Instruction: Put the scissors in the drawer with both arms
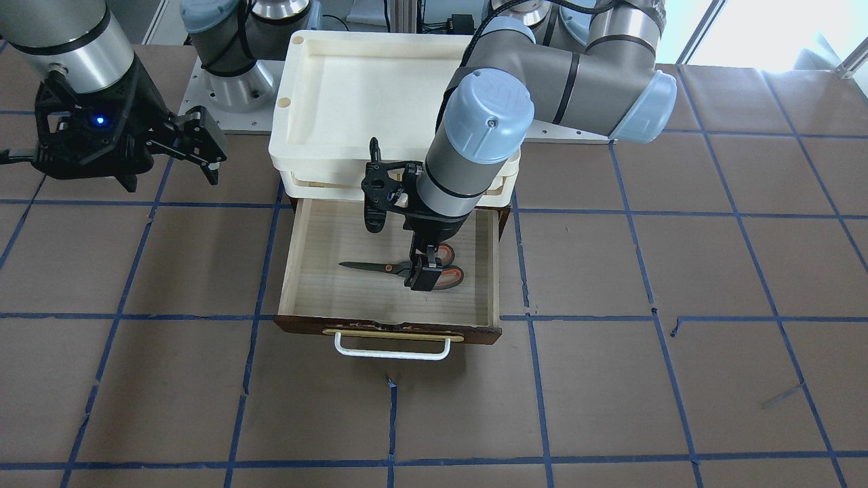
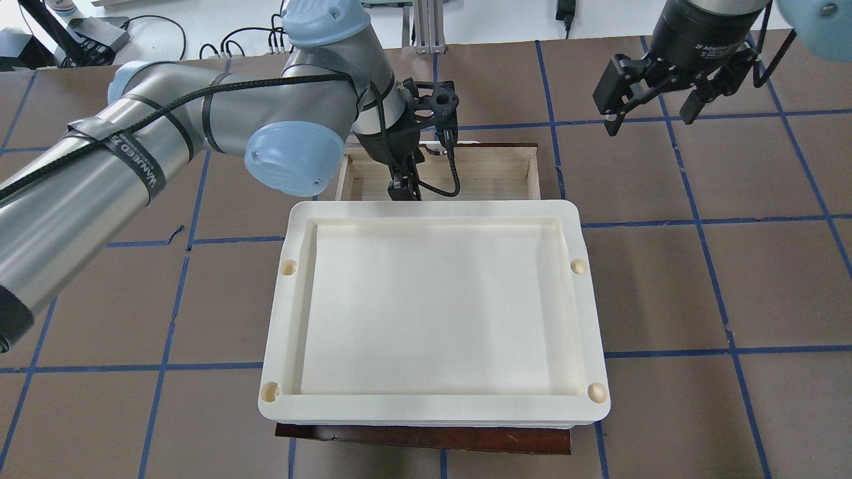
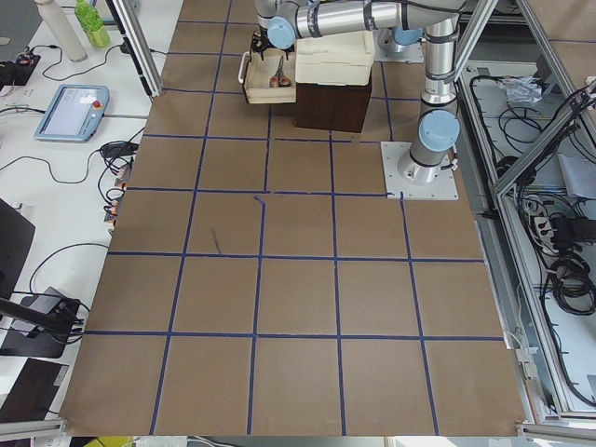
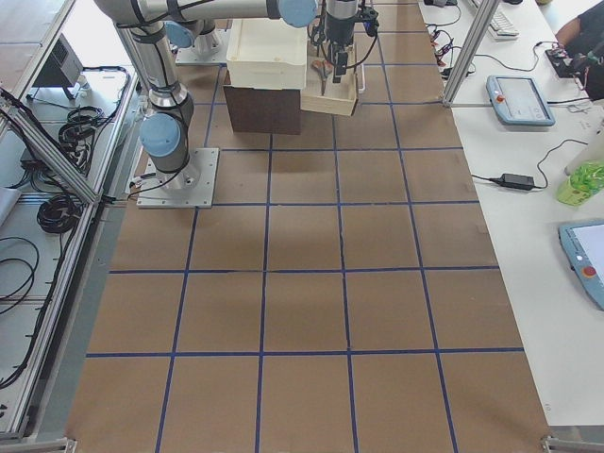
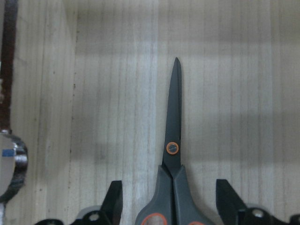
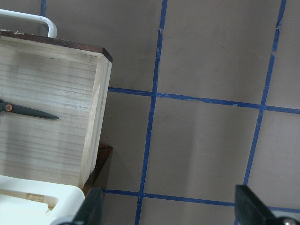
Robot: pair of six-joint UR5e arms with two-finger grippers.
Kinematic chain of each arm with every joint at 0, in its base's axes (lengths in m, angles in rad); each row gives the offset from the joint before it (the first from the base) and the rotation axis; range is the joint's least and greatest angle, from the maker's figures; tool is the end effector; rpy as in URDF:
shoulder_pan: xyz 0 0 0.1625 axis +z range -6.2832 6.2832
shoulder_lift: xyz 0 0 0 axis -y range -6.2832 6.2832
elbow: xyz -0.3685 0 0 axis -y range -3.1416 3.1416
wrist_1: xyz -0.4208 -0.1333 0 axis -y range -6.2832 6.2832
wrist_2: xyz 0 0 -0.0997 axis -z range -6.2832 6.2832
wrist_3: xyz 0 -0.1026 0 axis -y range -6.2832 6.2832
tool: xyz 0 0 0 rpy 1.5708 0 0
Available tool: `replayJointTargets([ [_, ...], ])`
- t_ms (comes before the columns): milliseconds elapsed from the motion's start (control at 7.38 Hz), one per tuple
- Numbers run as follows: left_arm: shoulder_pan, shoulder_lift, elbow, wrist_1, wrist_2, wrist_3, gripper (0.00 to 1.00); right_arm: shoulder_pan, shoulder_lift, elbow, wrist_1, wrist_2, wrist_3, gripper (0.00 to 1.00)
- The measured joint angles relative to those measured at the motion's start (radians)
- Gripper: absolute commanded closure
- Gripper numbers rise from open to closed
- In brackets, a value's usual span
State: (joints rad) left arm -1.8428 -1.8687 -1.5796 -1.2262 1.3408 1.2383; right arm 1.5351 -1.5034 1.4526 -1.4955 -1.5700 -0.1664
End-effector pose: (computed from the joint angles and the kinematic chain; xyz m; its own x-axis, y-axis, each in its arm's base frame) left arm -0.3155 -0.5481 0.2917 -0.0516 0.9979 0.0386 0.9719 0.0591 -0.2277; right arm 0.1139 -0.5466 0.4465 -0.9915 -0.1303 -0.0048 -0.1303 0.9912 0.0240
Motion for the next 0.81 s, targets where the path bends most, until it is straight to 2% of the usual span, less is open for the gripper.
replayJointTargets([
  [407,0.098,0.086,0.0,-0.065,0.0,-0.092,0.0,-0.002,0.0,0.0,0.002,-0.005,0.003,0.0],
  [813,0.256,0.186,-0.002,-0.169,0.024,-0.209,0.0,0.007,0.046,-0.033,-0.01,-0.001,-0.01,0.0],
])
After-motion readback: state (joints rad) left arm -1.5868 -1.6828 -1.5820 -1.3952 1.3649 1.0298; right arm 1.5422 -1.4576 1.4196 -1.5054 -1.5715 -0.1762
